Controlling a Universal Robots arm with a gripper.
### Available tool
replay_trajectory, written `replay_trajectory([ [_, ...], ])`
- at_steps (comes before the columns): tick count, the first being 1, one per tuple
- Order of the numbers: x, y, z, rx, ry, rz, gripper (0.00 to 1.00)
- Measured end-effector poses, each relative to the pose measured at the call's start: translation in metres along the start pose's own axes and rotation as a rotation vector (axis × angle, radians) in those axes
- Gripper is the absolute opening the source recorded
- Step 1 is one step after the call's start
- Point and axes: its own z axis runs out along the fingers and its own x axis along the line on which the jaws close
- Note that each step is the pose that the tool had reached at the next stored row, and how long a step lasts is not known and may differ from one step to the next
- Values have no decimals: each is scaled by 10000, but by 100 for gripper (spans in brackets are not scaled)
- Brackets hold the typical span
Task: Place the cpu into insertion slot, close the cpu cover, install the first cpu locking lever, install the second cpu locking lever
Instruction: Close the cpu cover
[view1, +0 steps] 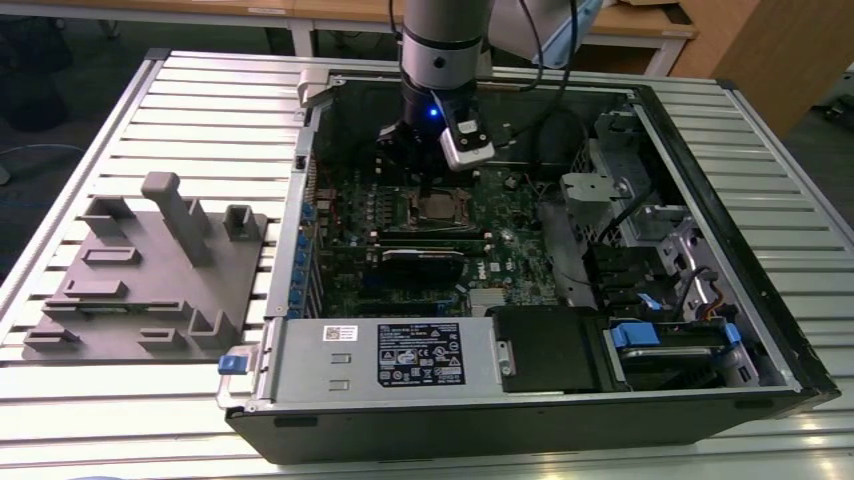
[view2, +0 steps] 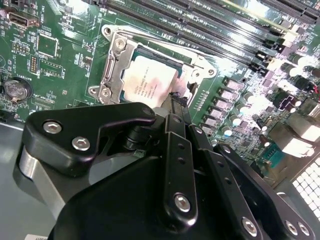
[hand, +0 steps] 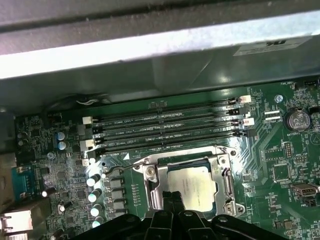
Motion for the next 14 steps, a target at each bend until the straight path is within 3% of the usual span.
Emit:
replay_trajectory([
  [14,51,-36,111,-3,-10,0,10],
])
